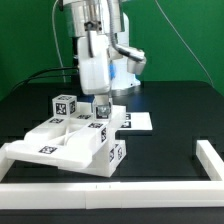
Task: Assemble chair
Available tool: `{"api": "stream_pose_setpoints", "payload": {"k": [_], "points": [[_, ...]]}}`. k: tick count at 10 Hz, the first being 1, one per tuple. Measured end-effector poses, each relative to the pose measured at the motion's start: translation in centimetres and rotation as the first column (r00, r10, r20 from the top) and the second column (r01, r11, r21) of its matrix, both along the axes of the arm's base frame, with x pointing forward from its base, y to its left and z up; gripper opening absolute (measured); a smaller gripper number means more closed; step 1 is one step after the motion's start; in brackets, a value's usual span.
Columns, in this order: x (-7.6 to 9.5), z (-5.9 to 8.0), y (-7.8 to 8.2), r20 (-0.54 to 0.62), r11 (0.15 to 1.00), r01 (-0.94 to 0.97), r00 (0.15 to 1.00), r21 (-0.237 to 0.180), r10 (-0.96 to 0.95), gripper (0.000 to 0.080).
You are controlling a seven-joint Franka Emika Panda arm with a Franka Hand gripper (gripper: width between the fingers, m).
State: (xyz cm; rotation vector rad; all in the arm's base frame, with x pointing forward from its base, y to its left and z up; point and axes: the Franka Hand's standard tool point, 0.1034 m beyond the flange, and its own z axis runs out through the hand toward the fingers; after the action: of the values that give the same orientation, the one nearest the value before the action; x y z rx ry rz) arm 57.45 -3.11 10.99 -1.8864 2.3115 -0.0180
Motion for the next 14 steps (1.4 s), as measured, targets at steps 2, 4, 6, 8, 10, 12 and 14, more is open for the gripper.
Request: {"api": "stream_pose_setpoints", "payload": {"k": [2,4,6,8,10,12,14], "points": [[0.0,0.0,0.3,-0.013,0.989,0.143,0.99,0.025,-0.143,0.0284],[0.1,0.0,0.7,-0.028,0.959,0.278,0.961,0.053,-0.277,0.0284],[0.1,0.0,1.0,-0.044,0.922,0.381,0.924,0.067,-0.379,0.0284],[0.1,0.0,1.1,-0.047,0.914,0.399,0.917,0.072,-0.396,0.0284],[0.1,-0.1,1.1,-0.048,0.915,0.398,0.917,0.071,-0.395,0.0568],[0.1,-0.1,1.1,-0.048,0.916,0.394,0.919,0.07,-0.392,0.0637],[0.2,0.2,1.3,-0.044,0.916,0.394,0.919,0.076,-0.391,0.0646]]}}
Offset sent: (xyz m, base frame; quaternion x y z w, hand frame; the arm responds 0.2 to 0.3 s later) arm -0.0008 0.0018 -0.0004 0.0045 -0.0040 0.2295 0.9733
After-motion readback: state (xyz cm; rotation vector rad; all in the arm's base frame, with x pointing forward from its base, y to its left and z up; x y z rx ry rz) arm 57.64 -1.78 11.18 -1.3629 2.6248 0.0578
